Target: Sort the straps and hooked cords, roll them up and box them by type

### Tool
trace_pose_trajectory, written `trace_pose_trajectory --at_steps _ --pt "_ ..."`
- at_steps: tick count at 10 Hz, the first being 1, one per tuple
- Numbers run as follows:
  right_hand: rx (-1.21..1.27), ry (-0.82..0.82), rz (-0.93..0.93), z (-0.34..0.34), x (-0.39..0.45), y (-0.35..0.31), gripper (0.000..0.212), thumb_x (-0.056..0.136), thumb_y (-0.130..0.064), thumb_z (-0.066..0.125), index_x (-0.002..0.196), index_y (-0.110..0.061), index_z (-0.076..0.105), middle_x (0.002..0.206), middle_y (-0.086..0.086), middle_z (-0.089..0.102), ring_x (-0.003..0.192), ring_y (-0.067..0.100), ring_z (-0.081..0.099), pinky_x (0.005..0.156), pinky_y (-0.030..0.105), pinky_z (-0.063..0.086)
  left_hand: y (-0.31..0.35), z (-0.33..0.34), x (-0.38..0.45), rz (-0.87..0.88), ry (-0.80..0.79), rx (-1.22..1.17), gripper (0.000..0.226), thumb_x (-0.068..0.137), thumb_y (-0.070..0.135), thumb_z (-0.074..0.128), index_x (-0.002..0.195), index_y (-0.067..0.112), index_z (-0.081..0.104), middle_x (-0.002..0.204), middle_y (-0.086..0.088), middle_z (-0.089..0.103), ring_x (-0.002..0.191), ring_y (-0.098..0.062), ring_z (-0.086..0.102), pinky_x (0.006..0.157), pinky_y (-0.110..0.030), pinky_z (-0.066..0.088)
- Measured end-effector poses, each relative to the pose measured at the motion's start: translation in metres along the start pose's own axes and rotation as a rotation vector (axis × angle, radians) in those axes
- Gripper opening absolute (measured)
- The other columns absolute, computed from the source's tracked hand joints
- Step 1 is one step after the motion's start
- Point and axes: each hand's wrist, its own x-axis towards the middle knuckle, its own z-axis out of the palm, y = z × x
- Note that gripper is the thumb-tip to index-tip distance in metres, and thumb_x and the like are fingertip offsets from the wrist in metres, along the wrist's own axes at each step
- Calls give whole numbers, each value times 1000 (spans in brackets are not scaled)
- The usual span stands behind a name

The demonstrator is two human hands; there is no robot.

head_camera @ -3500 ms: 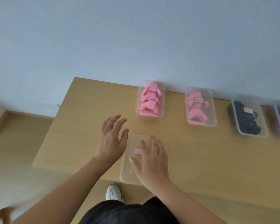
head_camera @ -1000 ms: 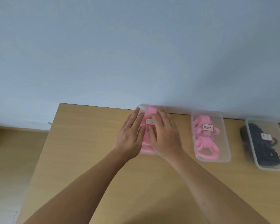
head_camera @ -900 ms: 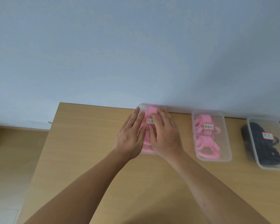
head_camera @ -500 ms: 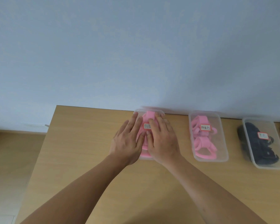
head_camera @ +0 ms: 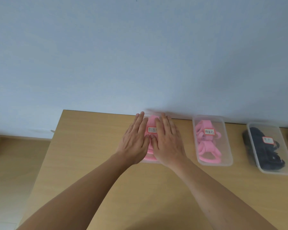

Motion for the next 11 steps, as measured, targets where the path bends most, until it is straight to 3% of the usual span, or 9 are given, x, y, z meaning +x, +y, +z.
trace_pose_trajectory --at_steps 1,2,4,6,7,8,9,11 --pt "19 -5 -18 -2 1 5 66 101 -47 26 153 -6 33 164 15 24 152 29 20 121 44 27 -2 5 1 -12 3 -37 69 99 39 20 162 11 12 169 2 4 157 -10 -6 129 -31 7" --pt "23 -11 -23 -1 2 7 65 101 -47 31 153 -7 35 163 14 26 151 30 21 119 45 30 -6 7 1 -12 1 -36 68 100 39 20 161 8 18 169 0 7 158 -15 -2 129 -33 8" --pt "4 5 -25 -1 3 4 63 99 -42 37 149 -4 40 159 18 34 147 35 30 114 48 37 -14 12 3 58 -12 62 62 108 34 20 158 -2 25 167 -16 22 157 -30 15 125 -51 23" --pt "51 13 -34 -1 0 6 62 103 -43 30 149 -3 40 160 18 32 149 33 27 116 49 34 0 2 3 -51 -1 2 71 97 44 19 161 13 21 170 3 9 158 -11 -2 129 -32 9" --pt "76 93 -75 -8 -13 6 60 105 -42 31 150 -3 39 162 18 28 153 33 20 119 50 29 9 -3 -1 -81 56 1 67 98 41 29 160 15 27 170 0 15 158 -16 4 127 -34 17" --pt "33 69 -176 -6 -46 -1 57 104 -43 34 151 -10 42 161 19 29 152 35 21 120 50 28 20 -9 -11 -63 198 17 57 100 29 43 153 8 42 164 -11 32 154 -31 24 119 -40 29" --pt "-32 -59 -130 0 -70 -10 52 103 -42 33 149 -21 46 160 16 34 148 34 32 117 52 33 30 -21 -28 -59 244 20 52 98 23 51 148 8 51 159 -14 42 150 -33 35 113 -44 39" --pt "-164 -191 17 -28 -70 -39 55 106 -46 24 157 -24 26 168 12 11 153 32 13 123 52 10 36 -50 -79 15 255 99 48 96 20 56 141 6 57 153 -18 49 144 -39 41 112 -51 41"
